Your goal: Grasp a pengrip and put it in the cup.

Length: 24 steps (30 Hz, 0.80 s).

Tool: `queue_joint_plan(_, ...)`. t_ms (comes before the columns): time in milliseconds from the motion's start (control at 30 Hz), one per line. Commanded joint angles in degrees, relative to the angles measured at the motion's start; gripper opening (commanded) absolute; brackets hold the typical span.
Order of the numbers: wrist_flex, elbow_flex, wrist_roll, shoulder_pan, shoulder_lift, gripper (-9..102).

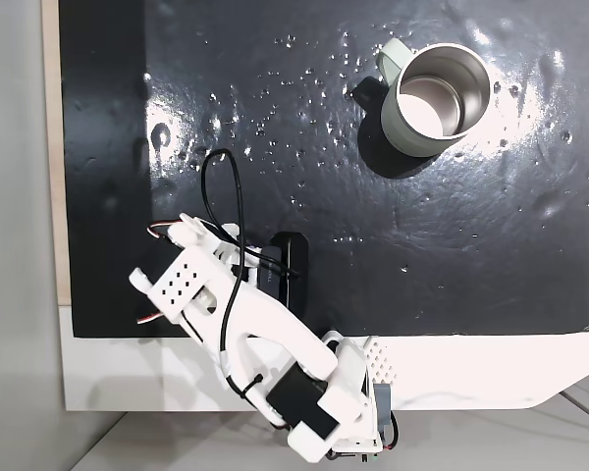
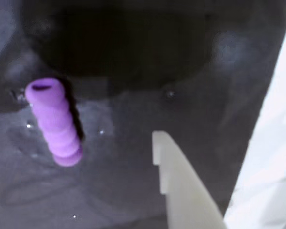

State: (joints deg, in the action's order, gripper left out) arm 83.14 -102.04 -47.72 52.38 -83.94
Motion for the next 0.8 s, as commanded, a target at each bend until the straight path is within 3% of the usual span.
queue_joint_plan(0,-3.0,-1.6,0.9,-0.4,-1.3,31)
queue_joint_plan(467,-14.7,-8.1,3.3,-2.7,0.7,28)
queue_joint_plan(767,-17.8,-9.4,4.1,-4.0,0.5,14)
